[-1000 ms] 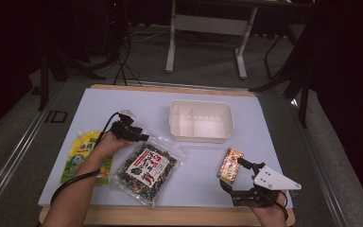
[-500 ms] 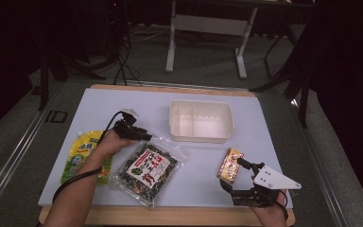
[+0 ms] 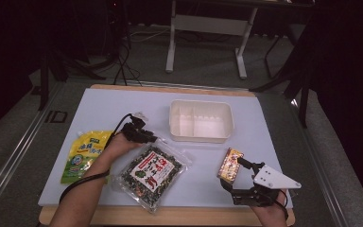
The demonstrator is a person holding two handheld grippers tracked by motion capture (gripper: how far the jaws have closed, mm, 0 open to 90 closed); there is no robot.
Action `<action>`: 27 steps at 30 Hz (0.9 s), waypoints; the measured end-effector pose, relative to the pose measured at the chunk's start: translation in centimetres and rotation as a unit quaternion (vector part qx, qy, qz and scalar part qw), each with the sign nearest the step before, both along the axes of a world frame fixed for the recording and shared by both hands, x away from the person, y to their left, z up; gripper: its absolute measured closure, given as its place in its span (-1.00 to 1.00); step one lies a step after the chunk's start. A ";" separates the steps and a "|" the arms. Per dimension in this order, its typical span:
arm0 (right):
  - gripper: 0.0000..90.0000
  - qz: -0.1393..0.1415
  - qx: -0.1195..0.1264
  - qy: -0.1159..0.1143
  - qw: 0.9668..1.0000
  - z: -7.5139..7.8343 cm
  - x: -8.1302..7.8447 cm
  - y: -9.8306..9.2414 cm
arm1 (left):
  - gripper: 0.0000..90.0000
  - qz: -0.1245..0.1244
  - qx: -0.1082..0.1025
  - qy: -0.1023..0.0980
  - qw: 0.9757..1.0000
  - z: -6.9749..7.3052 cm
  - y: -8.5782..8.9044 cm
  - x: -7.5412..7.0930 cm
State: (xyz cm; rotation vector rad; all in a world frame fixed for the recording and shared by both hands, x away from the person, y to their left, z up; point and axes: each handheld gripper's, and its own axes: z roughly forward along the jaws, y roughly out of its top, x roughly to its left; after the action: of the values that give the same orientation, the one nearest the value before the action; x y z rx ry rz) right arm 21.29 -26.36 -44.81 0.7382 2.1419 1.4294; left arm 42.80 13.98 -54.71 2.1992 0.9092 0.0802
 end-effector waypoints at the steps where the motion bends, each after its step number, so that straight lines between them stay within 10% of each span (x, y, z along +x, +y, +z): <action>1: -0.71 0.000 0.000 0.000 1.000 0.0 0.0 0.0 | 0.54 0.000 0.000 0.000 1.000 0.0 0.0 0.0; 6: -0.71 -0.001 -0.001 -0.001 1.000 0.0 0.0 0.0 | 0.98 0.006 0.009 -0.015 1.000 0.2 -0.5 -0.2; 27: -0.72 -0.012 0.003 -0.016 1.000 0.4 -0.3 -0.1 | 1.00 -0.002 -0.029 -0.051 0.998 4.1 1.5 -2.6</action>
State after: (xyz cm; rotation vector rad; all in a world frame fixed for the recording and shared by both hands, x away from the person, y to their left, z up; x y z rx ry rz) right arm 21.03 -26.47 -44.40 0.7352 2.0993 1.4271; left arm 40.22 15.45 -50.64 2.1239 0.8408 0.1611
